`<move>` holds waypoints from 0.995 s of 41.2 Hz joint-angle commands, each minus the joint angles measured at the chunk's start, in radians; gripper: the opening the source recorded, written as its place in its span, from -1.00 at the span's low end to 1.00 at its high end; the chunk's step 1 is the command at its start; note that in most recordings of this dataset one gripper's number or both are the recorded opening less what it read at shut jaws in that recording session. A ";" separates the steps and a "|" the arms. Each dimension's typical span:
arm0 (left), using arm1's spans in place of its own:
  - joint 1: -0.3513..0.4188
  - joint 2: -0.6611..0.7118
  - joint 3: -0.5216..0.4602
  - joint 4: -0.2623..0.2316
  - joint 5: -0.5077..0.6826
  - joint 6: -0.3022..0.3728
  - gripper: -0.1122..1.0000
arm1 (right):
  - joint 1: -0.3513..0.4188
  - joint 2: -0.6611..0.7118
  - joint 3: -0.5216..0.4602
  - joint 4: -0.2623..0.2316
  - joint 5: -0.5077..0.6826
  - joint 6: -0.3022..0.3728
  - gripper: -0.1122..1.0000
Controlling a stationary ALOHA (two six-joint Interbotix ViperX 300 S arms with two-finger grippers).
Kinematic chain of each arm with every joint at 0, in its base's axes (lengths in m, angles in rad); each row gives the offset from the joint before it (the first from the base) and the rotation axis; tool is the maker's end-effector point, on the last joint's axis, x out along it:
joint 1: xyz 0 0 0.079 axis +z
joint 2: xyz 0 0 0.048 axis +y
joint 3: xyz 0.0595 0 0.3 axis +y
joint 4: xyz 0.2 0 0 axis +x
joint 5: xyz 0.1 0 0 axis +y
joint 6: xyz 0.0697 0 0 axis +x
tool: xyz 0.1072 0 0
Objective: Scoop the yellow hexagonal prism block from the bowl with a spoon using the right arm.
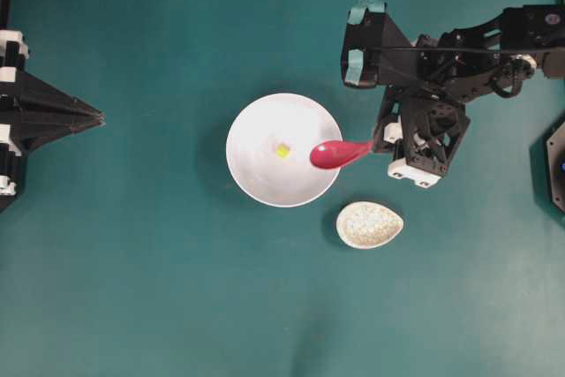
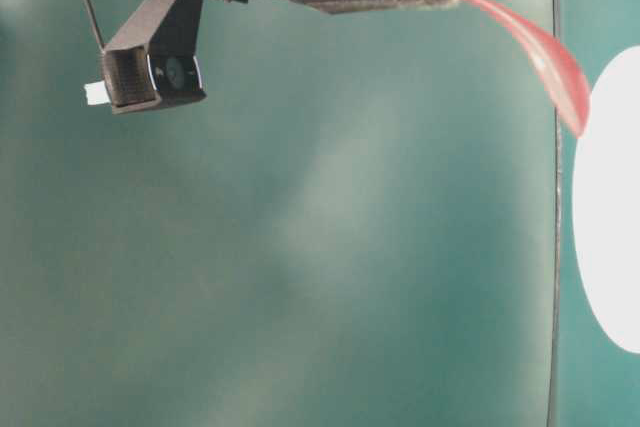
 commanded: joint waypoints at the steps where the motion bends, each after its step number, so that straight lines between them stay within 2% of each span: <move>1: 0.002 0.008 -0.028 0.003 -0.005 0.002 -0.66 | -0.003 -0.023 -0.031 -0.029 0.026 0.026 -0.41; 6: 0.002 0.008 -0.028 0.002 -0.005 0.002 -0.66 | -0.003 -0.023 -0.037 -0.072 0.037 0.072 -0.41; 10: 0.002 0.006 -0.028 0.003 -0.005 0.002 -0.66 | -0.003 -0.017 -0.049 -0.087 0.038 0.094 -0.41; 17: 0.002 0.006 -0.029 0.003 -0.005 0.002 -0.66 | -0.003 0.021 -0.094 -0.087 0.069 0.117 -0.41; 30: 0.002 0.005 -0.029 0.002 -0.005 0.002 -0.66 | -0.003 0.153 -0.236 -0.092 0.184 0.120 -0.41; 41: 0.002 0.005 -0.029 0.003 -0.005 0.002 -0.66 | -0.002 0.238 -0.264 -0.092 0.219 0.120 -0.41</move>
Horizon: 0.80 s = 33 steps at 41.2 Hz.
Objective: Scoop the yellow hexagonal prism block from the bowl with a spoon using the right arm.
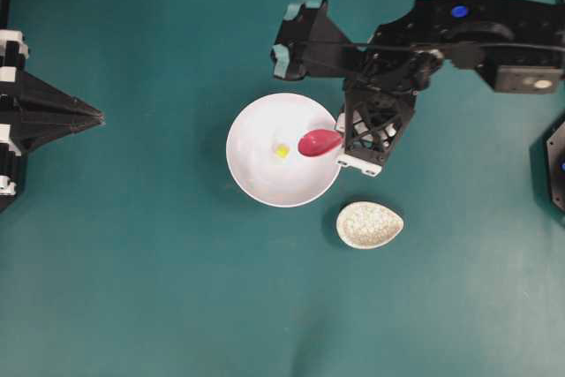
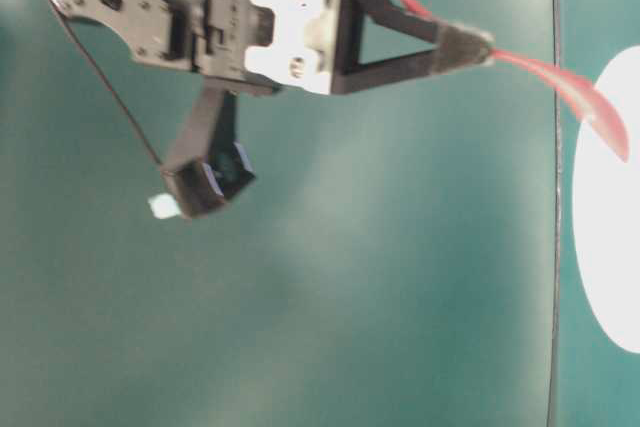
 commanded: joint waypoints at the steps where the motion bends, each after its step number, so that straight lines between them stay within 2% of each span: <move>1: 0.002 0.005 -0.029 0.002 -0.003 0.002 -0.66 | 0.002 -0.002 -0.026 -0.002 0.003 0.002 -0.41; 33: 0.002 0.005 -0.029 0.002 -0.003 0.002 -0.66 | 0.003 0.078 -0.028 -0.002 -0.037 -0.011 -0.41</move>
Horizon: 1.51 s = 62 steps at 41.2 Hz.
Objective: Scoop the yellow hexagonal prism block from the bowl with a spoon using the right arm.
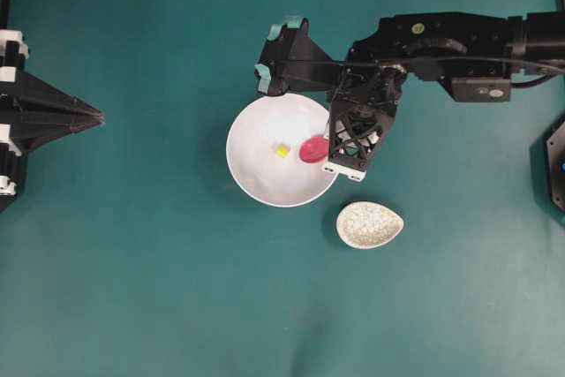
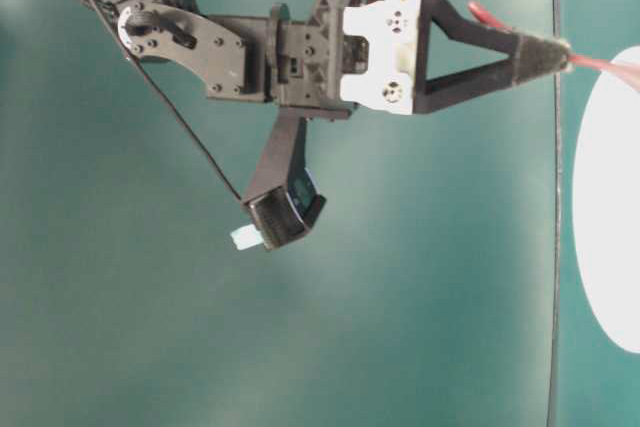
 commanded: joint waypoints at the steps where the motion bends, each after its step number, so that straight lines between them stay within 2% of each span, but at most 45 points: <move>1: 0.002 0.005 -0.029 0.003 -0.005 0.002 -0.66 | 0.003 -0.015 -0.026 -0.002 -0.009 -0.002 -0.41; 24: 0.002 0.005 -0.029 0.003 -0.005 0.002 -0.66 | 0.009 0.011 -0.032 0.002 -0.054 -0.005 -0.41; 62: 0.000 0.005 -0.029 0.005 -0.005 0.002 -0.66 | 0.018 0.044 -0.023 -0.002 -0.247 -0.032 -0.41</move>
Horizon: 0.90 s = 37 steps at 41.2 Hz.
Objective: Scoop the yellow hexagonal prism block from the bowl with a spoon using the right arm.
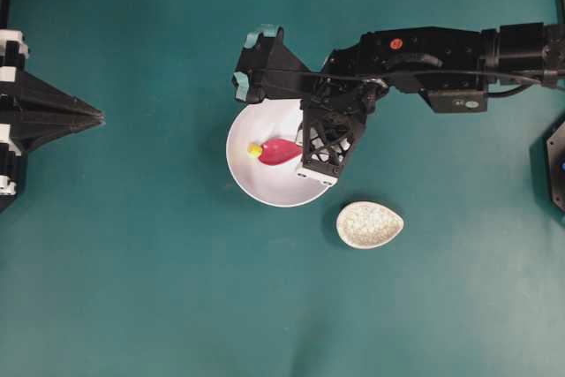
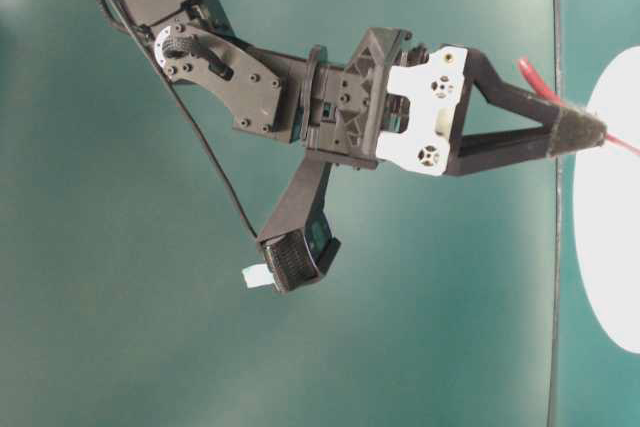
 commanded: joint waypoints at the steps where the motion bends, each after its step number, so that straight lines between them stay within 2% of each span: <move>1: 0.002 0.006 -0.029 0.003 -0.003 0.002 -0.66 | 0.000 -0.017 -0.009 -0.002 -0.028 -0.002 -0.41; 37: 0.002 0.006 -0.029 0.003 -0.003 0.002 -0.66 | 0.015 -0.071 0.167 -0.002 -0.310 0.014 -0.41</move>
